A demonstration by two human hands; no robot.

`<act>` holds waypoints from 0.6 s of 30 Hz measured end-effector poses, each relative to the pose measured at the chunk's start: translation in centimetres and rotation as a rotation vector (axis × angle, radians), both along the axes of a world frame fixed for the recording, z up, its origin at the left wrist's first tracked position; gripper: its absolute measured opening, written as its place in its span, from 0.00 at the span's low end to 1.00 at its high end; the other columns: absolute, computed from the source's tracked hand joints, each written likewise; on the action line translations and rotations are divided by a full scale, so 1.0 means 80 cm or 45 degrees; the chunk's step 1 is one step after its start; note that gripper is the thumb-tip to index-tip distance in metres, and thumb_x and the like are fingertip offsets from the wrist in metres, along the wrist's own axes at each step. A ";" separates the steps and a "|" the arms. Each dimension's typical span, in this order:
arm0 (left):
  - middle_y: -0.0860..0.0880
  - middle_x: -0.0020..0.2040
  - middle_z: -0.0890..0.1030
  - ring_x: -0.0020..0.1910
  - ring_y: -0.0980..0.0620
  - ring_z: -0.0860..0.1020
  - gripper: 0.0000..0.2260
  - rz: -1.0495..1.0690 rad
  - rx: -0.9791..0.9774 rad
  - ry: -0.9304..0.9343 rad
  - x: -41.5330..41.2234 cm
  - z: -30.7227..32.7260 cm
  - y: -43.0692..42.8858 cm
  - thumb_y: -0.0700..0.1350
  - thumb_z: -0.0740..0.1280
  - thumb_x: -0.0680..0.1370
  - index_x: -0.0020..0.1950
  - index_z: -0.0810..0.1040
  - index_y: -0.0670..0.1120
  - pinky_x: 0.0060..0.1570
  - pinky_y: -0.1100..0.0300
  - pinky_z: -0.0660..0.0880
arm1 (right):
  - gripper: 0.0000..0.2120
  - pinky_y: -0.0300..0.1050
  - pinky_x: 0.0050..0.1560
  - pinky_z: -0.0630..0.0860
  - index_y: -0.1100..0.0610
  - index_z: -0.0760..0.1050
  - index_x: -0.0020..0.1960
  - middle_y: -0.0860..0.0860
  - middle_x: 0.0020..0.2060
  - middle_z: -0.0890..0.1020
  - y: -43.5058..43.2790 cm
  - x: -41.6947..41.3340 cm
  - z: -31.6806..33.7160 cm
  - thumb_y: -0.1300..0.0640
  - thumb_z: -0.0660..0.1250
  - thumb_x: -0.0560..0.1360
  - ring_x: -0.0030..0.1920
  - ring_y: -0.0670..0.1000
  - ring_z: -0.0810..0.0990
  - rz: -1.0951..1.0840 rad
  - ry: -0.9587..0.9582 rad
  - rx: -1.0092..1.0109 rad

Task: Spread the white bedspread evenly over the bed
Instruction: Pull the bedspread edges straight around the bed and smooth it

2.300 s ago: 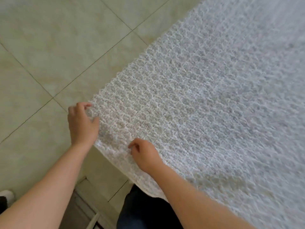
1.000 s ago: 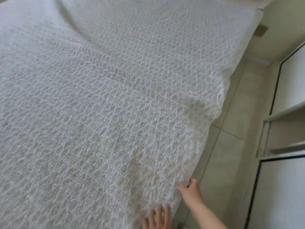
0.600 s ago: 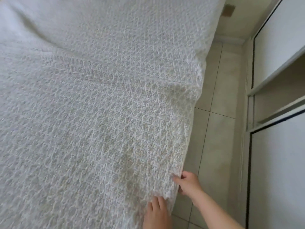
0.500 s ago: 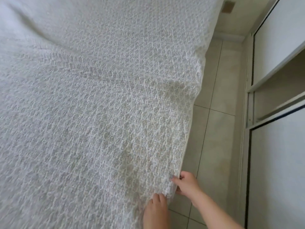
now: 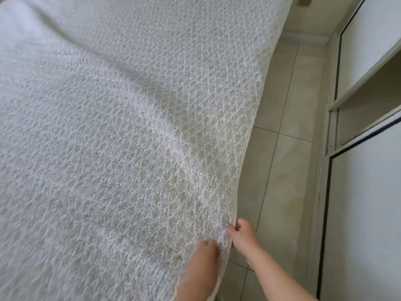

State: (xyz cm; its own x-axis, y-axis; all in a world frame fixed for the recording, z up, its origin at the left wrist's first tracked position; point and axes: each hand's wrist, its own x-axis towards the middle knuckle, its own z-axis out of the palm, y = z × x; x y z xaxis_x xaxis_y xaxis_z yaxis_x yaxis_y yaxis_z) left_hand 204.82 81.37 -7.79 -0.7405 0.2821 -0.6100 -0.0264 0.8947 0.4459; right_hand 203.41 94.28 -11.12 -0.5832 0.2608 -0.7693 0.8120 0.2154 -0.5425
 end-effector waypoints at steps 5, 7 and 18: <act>0.54 0.57 0.71 0.55 0.55 0.73 0.19 0.143 0.166 0.238 0.044 0.008 -0.025 0.36 0.64 0.73 0.62 0.75 0.50 0.49 0.70 0.67 | 0.14 0.47 0.45 0.73 0.63 0.73 0.48 0.55 0.39 0.75 -0.022 0.027 0.009 0.52 0.68 0.75 0.40 0.52 0.75 -0.109 -0.044 -0.255; 0.54 0.52 0.75 0.49 0.55 0.75 0.21 0.216 0.229 0.420 0.065 0.010 -0.052 0.36 0.69 0.65 0.55 0.76 0.53 0.45 0.69 0.68 | 0.16 0.49 0.50 0.77 0.61 0.74 0.51 0.54 0.42 0.78 -0.038 0.050 0.008 0.49 0.70 0.73 0.43 0.53 0.78 -0.118 -0.089 -0.299; 0.50 0.67 0.65 0.65 0.50 0.68 0.23 0.467 0.205 0.768 0.183 0.017 -0.167 0.59 0.58 0.77 0.69 0.65 0.50 0.59 0.53 0.73 | 0.48 0.53 0.67 0.70 0.60 0.61 0.74 0.53 0.69 0.71 -0.152 0.174 0.043 0.34 0.72 0.65 0.67 0.55 0.72 -0.385 -0.198 -0.458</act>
